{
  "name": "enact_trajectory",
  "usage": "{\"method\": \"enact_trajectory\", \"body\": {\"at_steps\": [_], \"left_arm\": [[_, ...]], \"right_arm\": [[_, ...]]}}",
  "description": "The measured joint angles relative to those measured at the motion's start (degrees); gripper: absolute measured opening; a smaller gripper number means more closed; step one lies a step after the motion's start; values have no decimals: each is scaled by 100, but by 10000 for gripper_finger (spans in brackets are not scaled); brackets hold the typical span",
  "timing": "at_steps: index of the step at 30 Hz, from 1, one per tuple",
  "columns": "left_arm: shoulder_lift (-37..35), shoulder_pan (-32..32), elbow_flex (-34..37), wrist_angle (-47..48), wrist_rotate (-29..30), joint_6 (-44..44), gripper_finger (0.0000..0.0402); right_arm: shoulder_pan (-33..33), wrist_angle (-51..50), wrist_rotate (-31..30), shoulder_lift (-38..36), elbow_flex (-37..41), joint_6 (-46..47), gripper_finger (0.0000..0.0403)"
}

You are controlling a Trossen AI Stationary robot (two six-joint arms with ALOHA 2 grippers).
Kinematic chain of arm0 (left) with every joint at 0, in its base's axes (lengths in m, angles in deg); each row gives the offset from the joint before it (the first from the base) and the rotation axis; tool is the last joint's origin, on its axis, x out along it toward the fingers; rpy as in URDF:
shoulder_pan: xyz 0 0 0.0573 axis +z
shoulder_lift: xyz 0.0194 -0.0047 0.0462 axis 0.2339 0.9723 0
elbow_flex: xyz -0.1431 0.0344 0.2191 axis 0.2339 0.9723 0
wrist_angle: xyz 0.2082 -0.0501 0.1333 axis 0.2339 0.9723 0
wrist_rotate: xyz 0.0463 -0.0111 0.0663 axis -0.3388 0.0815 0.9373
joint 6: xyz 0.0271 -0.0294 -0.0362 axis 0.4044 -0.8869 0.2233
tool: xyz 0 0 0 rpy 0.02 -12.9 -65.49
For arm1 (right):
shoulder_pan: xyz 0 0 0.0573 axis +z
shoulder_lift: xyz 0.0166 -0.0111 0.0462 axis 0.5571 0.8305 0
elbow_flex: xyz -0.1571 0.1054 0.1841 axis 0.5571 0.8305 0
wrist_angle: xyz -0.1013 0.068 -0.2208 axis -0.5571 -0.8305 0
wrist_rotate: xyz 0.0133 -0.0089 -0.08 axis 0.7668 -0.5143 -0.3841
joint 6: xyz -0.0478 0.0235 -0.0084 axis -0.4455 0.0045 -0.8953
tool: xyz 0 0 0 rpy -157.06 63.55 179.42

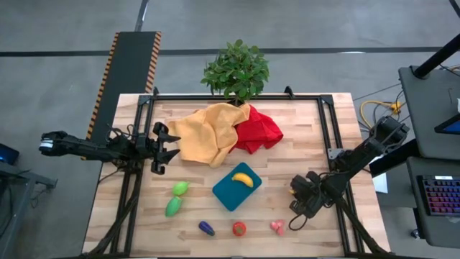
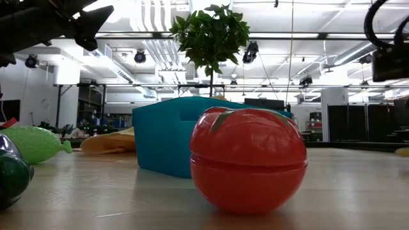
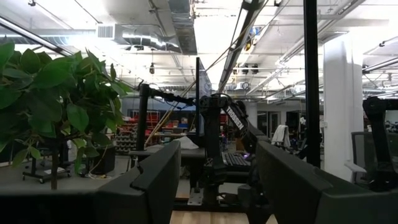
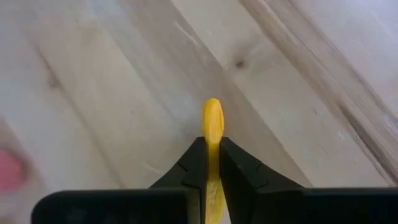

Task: Pick and placing Produce into tupperware
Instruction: Put the yellow corn into the blue bin

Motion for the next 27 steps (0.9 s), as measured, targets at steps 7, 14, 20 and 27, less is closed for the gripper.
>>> {"method": "enact_trajectory", "body": {"at_steps": [7, 14, 20, 27], "left_arm": [[-1, -1, 0, 0, 2, 4, 196], [-1, 0, 0, 5, 5, 5, 196], [-1, 0, 0, 18, 5, 7, 196], [-1, 0, 0, 18, 5, 9, 196]], "right_arm": [[-11, -32, -318, -12, -190, -315, 27], [-207, -14, -1217, -17, -840, -1498, 27], [-612, 541, -1595, -21, -1379, -3109, 27], [-1335, 1186, -1559, -21, -1673, -4692, 27]]}}
